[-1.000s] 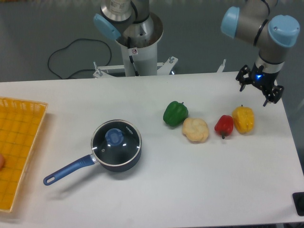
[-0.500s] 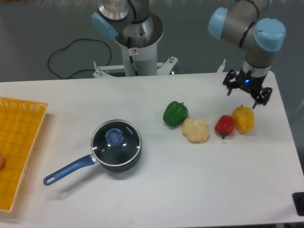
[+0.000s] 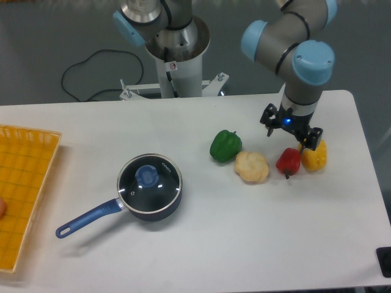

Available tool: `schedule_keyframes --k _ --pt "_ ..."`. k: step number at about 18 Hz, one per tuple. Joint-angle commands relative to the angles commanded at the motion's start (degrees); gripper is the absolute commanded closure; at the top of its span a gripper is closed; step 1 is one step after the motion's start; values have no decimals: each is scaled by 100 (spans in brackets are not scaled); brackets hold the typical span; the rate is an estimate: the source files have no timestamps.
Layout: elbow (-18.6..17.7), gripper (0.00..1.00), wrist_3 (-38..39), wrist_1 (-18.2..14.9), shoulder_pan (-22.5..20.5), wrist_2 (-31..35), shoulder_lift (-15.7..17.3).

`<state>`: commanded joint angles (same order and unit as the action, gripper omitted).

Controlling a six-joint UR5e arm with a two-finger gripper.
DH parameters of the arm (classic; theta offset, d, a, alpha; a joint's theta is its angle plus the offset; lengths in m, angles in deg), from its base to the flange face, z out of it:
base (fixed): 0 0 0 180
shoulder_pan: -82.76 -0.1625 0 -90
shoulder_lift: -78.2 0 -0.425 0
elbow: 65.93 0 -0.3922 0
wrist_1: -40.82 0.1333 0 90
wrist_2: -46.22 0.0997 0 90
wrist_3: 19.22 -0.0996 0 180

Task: Open the lid
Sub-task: 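Move the gripper across the table toward the saucepan's blue lid knob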

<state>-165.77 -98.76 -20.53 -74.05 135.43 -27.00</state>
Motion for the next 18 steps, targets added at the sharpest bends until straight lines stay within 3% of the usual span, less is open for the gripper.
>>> schedule_keyframes --k 9,15,18 --pt "79 0 -18 44 1300 9 -114" --pt "62 0 -255 44 1846 17 -211" --pt "53 0 -229 44 2197 411 -202"
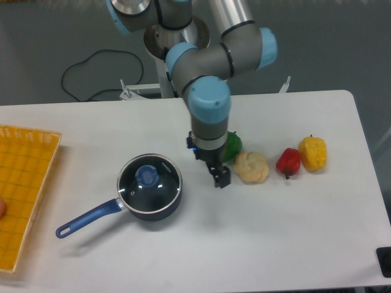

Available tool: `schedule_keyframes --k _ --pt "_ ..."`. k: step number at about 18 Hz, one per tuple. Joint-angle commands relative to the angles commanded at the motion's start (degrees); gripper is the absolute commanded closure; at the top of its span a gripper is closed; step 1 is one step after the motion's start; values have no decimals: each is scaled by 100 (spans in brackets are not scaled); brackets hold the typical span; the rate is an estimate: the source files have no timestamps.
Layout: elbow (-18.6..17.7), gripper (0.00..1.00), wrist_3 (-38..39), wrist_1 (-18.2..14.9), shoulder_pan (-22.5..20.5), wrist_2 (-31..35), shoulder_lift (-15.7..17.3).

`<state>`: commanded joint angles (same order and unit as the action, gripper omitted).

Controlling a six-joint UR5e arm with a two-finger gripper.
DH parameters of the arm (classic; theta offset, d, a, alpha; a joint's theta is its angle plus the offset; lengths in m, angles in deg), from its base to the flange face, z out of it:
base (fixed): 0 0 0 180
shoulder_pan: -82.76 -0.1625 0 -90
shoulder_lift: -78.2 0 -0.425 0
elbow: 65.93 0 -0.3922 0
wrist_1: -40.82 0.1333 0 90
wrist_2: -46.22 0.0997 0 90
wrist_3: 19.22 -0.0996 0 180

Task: Open the lid
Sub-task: 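Move the gripper across the table toward the saucepan's blue lid knob, then lower the open gripper around the blue knob of the glass lid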

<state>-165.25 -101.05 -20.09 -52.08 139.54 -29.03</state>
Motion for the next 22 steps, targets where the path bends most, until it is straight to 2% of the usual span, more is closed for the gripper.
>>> schedule_keyframes --k 2,11,22 --pt "-17 0 53 9 220 239 -9" --pt "-44 0 395 -9 651 257 0" --pt "0 0 650 9 819 3 -88"
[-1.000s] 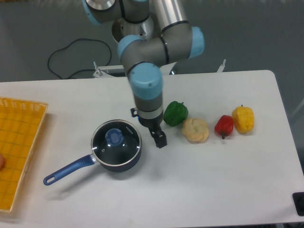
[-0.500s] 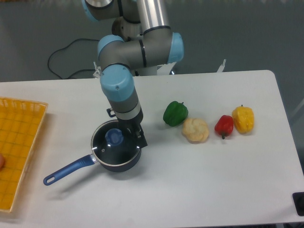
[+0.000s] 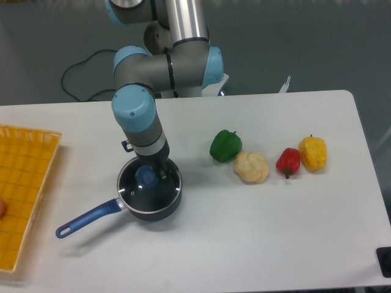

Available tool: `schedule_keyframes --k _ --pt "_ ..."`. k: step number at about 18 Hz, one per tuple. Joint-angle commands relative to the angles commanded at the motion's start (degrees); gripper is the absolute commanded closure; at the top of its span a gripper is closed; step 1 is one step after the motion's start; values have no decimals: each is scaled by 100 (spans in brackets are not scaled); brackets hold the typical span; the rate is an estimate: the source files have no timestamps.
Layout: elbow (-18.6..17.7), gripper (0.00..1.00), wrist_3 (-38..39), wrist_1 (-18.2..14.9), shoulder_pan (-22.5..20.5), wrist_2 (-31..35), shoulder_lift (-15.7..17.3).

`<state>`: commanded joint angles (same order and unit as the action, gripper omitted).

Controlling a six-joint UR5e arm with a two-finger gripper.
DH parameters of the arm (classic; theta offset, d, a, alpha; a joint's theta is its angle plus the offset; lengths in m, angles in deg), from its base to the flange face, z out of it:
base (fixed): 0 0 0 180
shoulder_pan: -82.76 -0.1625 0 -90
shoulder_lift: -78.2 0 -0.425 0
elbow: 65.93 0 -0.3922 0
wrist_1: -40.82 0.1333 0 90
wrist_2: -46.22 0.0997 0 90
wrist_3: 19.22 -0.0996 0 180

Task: Open the lid
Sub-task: 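Lower the open gripper around the blue knob of the glass lid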

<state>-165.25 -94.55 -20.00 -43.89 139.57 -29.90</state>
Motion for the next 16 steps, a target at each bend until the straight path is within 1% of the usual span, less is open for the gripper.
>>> schedule_keyframes --k 8,11,16 --pt "88 0 185 52 44 -282 -97" --pt "114 0 194 123 53 -300 -123" --pt "114 0 203 123 62 -308 -132"
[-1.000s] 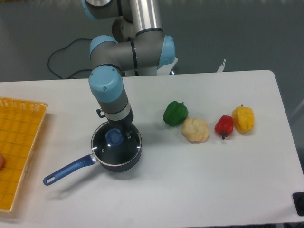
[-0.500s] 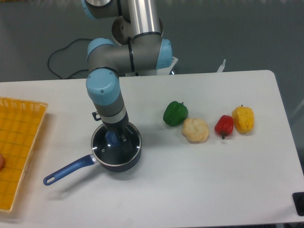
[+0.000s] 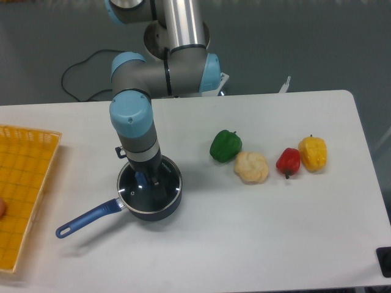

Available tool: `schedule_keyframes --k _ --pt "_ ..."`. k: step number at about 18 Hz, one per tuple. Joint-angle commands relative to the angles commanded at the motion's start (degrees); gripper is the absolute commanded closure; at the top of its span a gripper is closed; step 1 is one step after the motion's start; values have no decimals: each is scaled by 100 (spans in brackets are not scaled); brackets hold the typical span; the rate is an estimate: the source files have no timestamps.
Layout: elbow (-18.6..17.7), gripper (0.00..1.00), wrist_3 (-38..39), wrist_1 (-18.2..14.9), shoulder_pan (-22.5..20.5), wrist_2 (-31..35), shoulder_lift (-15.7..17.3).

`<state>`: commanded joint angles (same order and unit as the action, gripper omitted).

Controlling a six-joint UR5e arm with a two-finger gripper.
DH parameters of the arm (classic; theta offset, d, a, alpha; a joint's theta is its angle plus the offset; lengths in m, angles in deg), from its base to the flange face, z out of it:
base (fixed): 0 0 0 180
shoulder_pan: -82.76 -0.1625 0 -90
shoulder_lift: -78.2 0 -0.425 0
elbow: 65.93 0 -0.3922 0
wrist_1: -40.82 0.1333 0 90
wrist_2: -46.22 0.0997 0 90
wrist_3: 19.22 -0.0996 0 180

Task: Open the lid
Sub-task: 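Lower the open gripper around the blue knob of the glass lid, then close the gripper on the blue lid knob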

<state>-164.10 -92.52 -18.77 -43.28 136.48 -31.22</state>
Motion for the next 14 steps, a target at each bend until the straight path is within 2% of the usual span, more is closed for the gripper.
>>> schedule_keyframes --k 14 --pt "-44 0 62 -53 141 0 0"
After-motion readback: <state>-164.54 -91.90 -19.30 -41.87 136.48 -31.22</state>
